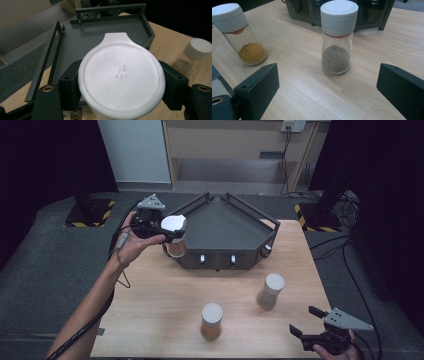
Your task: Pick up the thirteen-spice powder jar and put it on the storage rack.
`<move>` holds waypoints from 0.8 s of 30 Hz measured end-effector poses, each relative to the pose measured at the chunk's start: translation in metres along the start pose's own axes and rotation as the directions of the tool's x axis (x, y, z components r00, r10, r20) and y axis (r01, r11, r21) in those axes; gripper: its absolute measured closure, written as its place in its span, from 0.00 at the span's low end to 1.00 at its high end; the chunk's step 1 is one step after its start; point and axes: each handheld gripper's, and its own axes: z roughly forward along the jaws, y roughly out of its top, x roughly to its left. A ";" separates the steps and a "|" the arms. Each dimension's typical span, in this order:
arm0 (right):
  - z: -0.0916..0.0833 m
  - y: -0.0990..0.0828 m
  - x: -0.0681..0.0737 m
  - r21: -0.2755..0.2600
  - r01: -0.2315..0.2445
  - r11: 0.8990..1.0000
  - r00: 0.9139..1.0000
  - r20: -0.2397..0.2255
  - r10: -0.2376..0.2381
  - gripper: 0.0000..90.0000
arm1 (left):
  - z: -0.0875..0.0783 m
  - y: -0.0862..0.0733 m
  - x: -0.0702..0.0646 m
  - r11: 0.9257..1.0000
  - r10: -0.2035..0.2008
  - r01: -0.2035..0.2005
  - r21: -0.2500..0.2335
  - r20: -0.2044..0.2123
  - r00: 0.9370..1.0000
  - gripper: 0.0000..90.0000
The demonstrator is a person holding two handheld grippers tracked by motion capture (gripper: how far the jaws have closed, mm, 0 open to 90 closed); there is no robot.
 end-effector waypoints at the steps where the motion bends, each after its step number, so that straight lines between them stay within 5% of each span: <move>1: 0.000 0.000 0.000 0.000 -0.001 1.000 1.000 -0.001 0.001 0.06 | 0.002 0.002 0.001 1.000 -0.007 0.007 -0.003 -0.002 1.000 0.34; 24: 0.000 -0.001 -0.003 0.000 -0.008 1.000 1.000 -0.012 0.008 0.06 | 0.048 0.030 0.024 0.996 -0.081 0.083 0.022 -0.069 0.994 0.34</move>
